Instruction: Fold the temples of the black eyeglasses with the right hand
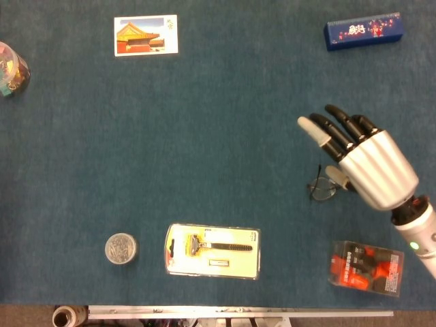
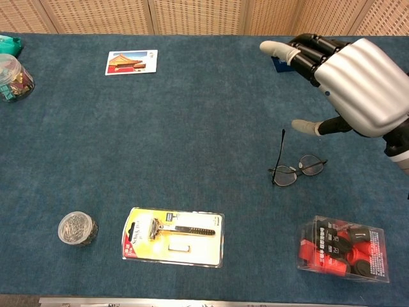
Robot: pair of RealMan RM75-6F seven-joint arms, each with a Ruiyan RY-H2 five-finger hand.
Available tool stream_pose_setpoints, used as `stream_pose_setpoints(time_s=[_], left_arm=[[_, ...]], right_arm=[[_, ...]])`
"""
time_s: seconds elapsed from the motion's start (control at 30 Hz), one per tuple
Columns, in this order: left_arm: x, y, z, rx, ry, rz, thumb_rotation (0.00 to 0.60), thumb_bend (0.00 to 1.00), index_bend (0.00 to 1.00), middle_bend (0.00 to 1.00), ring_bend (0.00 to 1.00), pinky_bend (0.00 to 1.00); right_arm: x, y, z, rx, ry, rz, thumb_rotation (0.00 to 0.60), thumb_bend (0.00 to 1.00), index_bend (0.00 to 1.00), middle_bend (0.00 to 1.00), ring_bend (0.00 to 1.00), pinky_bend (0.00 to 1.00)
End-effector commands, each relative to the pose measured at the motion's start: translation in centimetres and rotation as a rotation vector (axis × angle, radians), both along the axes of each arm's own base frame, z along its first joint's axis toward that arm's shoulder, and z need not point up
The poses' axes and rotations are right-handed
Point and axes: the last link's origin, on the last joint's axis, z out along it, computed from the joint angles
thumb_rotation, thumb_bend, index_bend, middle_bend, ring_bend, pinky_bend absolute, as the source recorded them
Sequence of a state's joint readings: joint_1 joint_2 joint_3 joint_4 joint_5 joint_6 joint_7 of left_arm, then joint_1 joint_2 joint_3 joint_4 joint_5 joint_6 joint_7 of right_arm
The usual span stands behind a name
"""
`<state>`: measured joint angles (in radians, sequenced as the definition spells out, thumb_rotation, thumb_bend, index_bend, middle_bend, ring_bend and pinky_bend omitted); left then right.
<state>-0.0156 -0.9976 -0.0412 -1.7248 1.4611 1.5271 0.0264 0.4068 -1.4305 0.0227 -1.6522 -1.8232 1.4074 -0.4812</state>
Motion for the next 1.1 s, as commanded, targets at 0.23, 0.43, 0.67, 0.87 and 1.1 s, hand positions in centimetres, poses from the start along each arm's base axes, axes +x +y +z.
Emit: stream_pose_setpoints(time_s=[0.23, 0.43, 0.67, 0.87, 1.1], left_arm=[[0.0, -0.1, 0.2, 0.003, -0.006, -0.002, 0.600, 0.03, 0.43, 0.46, 0.38, 0.50], [0.0, -0.2, 0.6, 0.017, -0.015, -0.002, 0.600, 0.03, 0.43, 0.46, 0.38, 0.50], [0.0, -0.3, 0.8, 0.022, -0.019, -0.004, 0.600, 0.03, 0.43, 0.46, 0.38, 0.50], [0.0, -0.3, 0.7, 0.019, -0.016, -0.003, 0.600, 0.03, 0.43, 0.46, 0.38, 0.50], [0.0, -0.3, 0.6, 0.012, -0.009, 0.000, 0.600, 0.03, 0.43, 0.46, 0.38, 0.50]], right_arm=[[1.3, 0.2, -2.5, 0.070, 0.011, 0.024, 0.600, 0.06, 0.13, 0.26, 0.18, 0.42], [1.4, 0.0, -4.2, 0.104, 0.039, 0.016, 0.600, 0.06, 0.13, 0.26, 0.18, 0.42], [0.3, -0.6, -5.6, 0.122, 0.084, -0.026, 0.600, 0.06, 0.13, 0.26, 0.18, 0.42], [-1.2, -0.9, -5.7, 0.114, 0.112, -0.072, 0.600, 0.06, 0.13, 0.26, 0.18, 0.42], [-3.3, -0.8, -4.9, 0.097, 0.140, -0.128, 0.600, 0.06, 0.13, 0.26, 0.18, 0.42]])
